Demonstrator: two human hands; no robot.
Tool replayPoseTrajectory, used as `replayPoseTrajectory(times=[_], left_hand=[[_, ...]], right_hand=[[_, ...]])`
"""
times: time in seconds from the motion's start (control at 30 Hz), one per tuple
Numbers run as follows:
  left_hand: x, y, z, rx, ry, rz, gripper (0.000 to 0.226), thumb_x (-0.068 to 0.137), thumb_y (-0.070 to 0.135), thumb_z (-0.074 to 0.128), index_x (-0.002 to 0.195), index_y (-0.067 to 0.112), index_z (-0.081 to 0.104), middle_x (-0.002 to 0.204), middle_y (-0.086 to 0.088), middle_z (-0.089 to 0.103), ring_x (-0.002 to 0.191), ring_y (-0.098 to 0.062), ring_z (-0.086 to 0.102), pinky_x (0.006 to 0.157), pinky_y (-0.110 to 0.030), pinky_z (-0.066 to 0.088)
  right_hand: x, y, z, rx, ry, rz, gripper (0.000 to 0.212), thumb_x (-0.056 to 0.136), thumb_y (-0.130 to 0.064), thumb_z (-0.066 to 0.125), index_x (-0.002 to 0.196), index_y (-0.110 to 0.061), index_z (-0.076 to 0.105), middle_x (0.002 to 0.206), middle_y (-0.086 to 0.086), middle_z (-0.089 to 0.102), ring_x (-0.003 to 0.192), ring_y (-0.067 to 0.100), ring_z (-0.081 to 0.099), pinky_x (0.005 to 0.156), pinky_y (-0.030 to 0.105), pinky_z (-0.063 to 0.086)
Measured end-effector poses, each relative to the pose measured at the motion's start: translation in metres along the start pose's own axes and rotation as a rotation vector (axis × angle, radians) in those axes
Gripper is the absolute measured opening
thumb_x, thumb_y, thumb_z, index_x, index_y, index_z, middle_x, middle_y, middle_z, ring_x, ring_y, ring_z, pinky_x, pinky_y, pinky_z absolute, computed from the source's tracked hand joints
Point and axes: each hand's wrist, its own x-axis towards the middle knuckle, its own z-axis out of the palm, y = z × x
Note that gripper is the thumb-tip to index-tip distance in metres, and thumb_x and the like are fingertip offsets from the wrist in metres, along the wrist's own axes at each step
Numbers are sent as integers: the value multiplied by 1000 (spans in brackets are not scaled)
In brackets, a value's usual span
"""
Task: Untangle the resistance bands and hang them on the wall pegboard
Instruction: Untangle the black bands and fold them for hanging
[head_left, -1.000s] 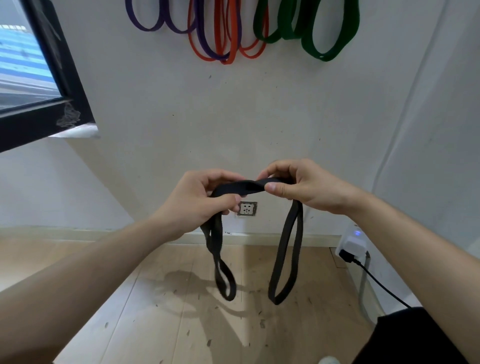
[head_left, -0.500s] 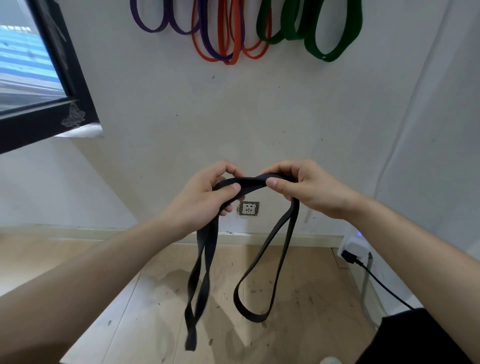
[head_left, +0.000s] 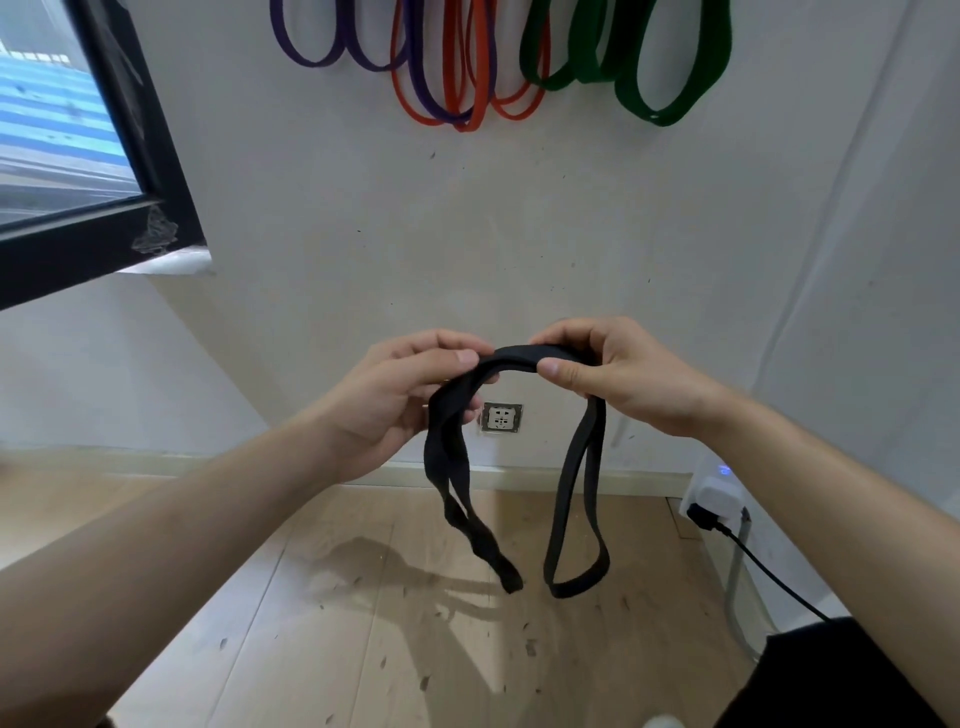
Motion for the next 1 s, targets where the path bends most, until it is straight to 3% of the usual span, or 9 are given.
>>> replayPoseTrajectory(times=[0.13, 0.2, 0.27, 0.33, 0.43, 0.5, 0.63, 0.8, 1.0], left_hand=[[-2, -2, -1, 48, 0, 13, 24, 80, 6, 76, 103, 10, 70, 98, -15, 72, 74, -21, 65, 71, -27, 57], [-3, -2, -1, 72, -21, 24, 24, 78, 3, 77, 100, 10, 70, 95, -15, 70, 74, -21, 64, 72, -27, 57], [-4, -2, 0, 97, -50, 36, 22, 76, 3, 73, 96, 11, 68, 87, -12, 68, 71, -22, 62, 71, -27, 56], [-3, -3, 3, 144, -74, 47, 22, 75, 2, 72, 92, 14, 66, 82, -9, 67, 69, -21, 60, 68, -25, 54], [1, -3, 0, 217, -61, 70, 30, 73, 1, 76, 92, 20, 65, 85, -12, 67, 71, -19, 61, 68, -24, 51], [3, -1, -7, 270, -41, 79, 37, 72, 2, 81, 99, 19, 61, 88, -13, 71, 72, -20, 63, 71, -28, 53], [2, -1, -8, 487, -13, 114, 39, 78, 1, 83, 106, 16, 60, 92, -7, 76, 76, -18, 71, 76, -31, 57], [1, 0, -6, 524, 18, 103, 47, 75, -2, 83, 109, 18, 58, 97, -16, 76, 75, -19, 72, 72, -29, 58], [2, -2, -2, 523, 15, 124, 53, 76, 2, 84, 120, 17, 58, 94, -11, 75, 75, -18, 72, 69, -25, 56]], right_hand=[[-1, -1, -2, 47, -66, 51, 13, 97, -15, 63, 109, -17, 70, 76, -13, 64, 74, 4, 57, 72, 19, 46], [-3, -2, -4, 69, -143, 91, 11, 95, -15, 68, 106, -14, 69, 83, 7, 69, 81, 14, 63, 80, 27, 49], [-3, -6, 0, 115, -209, 111, 20, 86, -19, 76, 102, -11, 67, 100, 22, 71, 91, 30, 67, 90, 45, 51], [-2, -10, 13, 165, -233, 99, 35, 80, -27, 79, 104, -7, 64, 109, 27, 68, 98, 40, 66, 93, 51, 51], [3, -13, 32, 197, -163, 57, 46, 81, -32, 80, 108, -1, 58, 105, 29, 68, 96, 39, 69, 89, 49, 54], [6, -13, 33, 178, -98, 32, 35, 85, -26, 79, 106, -3, 63, 97, 32, 65, 83, 35, 67, 81, 51, 55], [7, -16, 28, 42, -56, -11, 18, 89, -13, 75, 104, -5, 72, 92, 29, 67, 73, 17, 60, 71, 38, 51], [6, -22, 31, -7, -41, -35, 27, 84, -20, 79, 109, -10, 74, 96, 18, 74, 90, 35, 69, 83, 46, 55], [6, -19, 31, -47, -3, -68, 21, 88, -14, 76, 107, -9, 74, 95, 15, 75, 91, 33, 71, 85, 52, 55]])
